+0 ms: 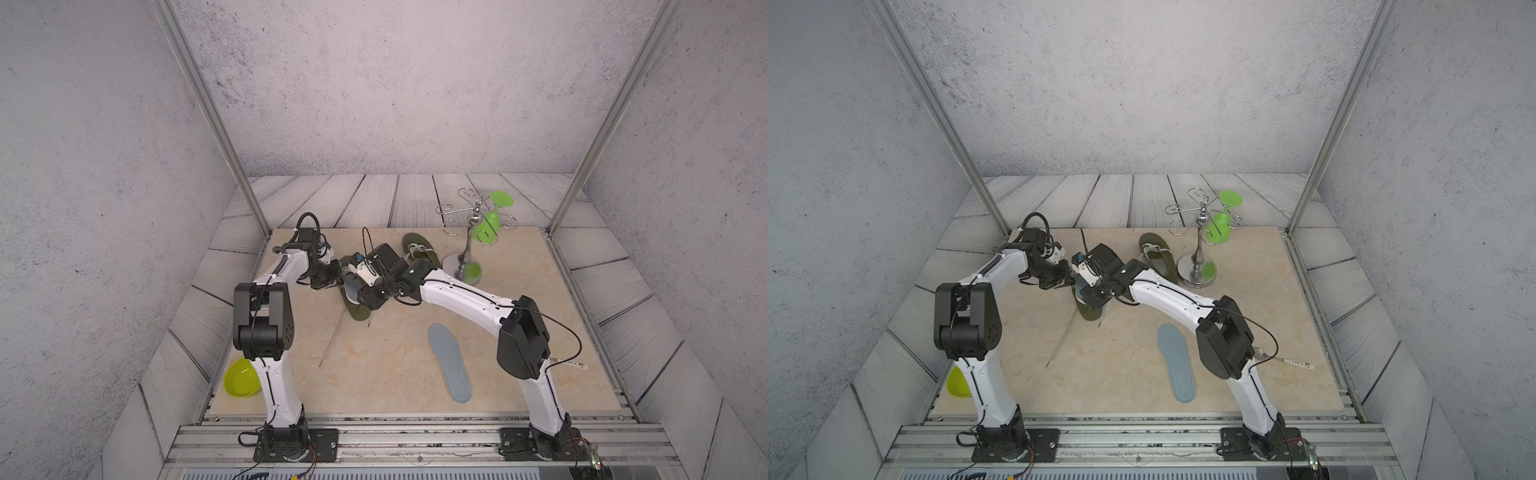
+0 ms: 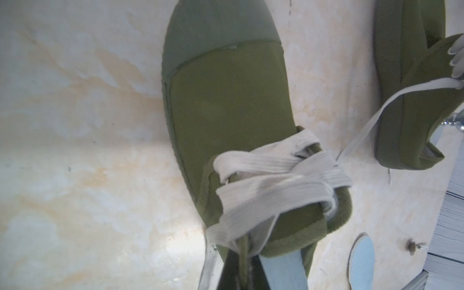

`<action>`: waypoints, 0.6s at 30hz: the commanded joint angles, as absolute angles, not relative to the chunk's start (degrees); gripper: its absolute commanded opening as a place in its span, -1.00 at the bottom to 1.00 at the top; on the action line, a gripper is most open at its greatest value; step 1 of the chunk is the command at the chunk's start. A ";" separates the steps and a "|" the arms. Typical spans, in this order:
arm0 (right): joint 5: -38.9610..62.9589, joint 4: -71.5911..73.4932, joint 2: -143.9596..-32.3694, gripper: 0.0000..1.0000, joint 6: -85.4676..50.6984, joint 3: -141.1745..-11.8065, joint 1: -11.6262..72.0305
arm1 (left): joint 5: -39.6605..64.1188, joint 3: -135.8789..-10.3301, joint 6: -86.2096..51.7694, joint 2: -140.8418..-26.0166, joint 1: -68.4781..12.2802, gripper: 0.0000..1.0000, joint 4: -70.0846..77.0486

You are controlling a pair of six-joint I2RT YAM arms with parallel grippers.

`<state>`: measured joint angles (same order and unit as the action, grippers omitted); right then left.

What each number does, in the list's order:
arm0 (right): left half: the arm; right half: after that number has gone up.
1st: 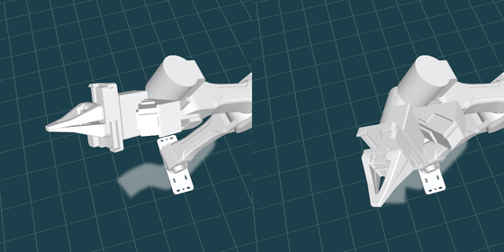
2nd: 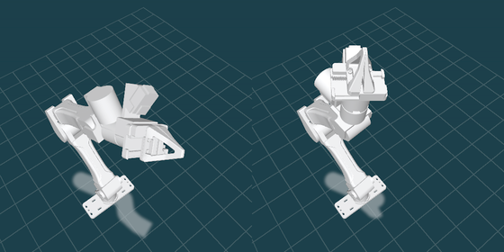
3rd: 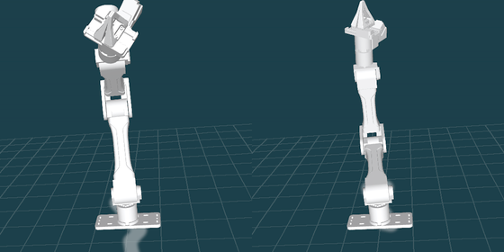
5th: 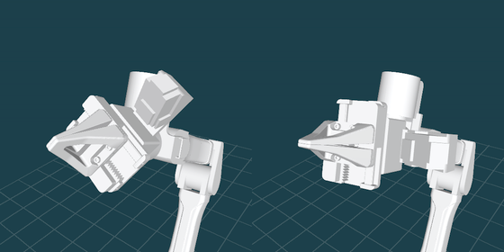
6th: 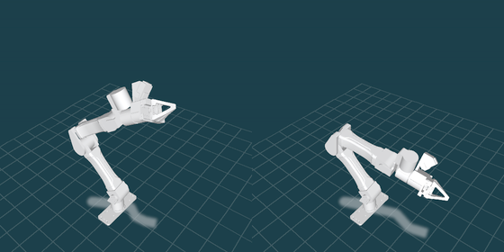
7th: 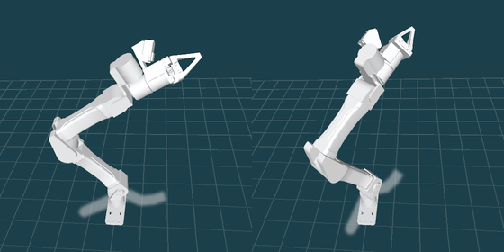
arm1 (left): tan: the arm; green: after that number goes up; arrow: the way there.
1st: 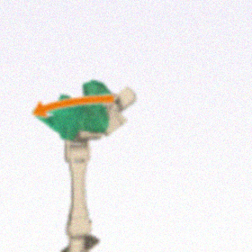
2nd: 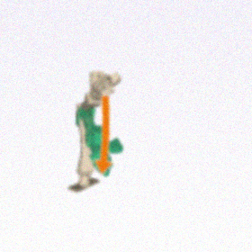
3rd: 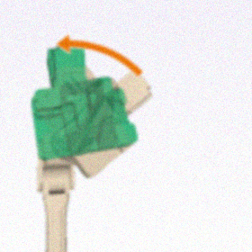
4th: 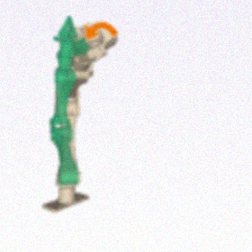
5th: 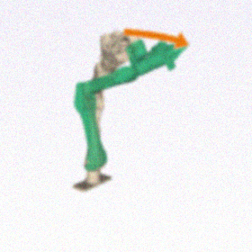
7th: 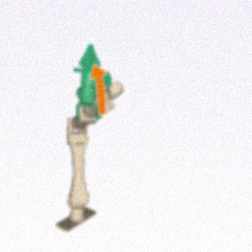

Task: Insert the insole into the shoe
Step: Adjust the insole in the shoe.

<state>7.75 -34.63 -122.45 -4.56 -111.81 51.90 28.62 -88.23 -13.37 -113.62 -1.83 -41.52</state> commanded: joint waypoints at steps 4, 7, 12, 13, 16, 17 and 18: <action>11.17 -38.84 -128.05 0.07 -4.19 -116.33 52.00 | 35.27 -89.06 -11.00 -112.98 -0.62 -1.00 -45.96; 11.73 -40.30 -128.50 0.07 -3.39 -116.63 52.41 | 36.85 -88.86 -10.96 -112.95 -0.19 -1.00 -45.81; 10.78 -39.65 -128.46 0.05 -3.34 -114.85 52.76 | 40.24 -88.20 -10.64 -112.85 0.43 -1.00 -44.95; 10.45 -39.72 -128.77 0.03 -3.44 -115.14 52.73 | 40.34 -88.16 -10.43 -112.76 0.37 -1.00 -45.07; 9.48 -40.71 -130.57 -0.01 -3.02 -117.32 52.65 | 40.58 -87.78 -9.55 -112.71 0.58 -1.00 -45.93; 9.49 -41.31 -131.45 -0.03 -2.84 -118.48 52.65 | 40.81 -87.51 -9.51 -112.69 0.70 -1.00 -46.05; 9.50 -41.80 -132.27 -0.06 -2.83 -119.55 52.65 | 41.16 -87.24 -9.47 -112.67 0.78 -1.00 -46.00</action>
<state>10.31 -39.62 -127.96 -3.68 -116.88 52.49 38.20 -88.09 -11.09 -113.62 0.05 -44.64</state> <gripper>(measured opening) 0.485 0.053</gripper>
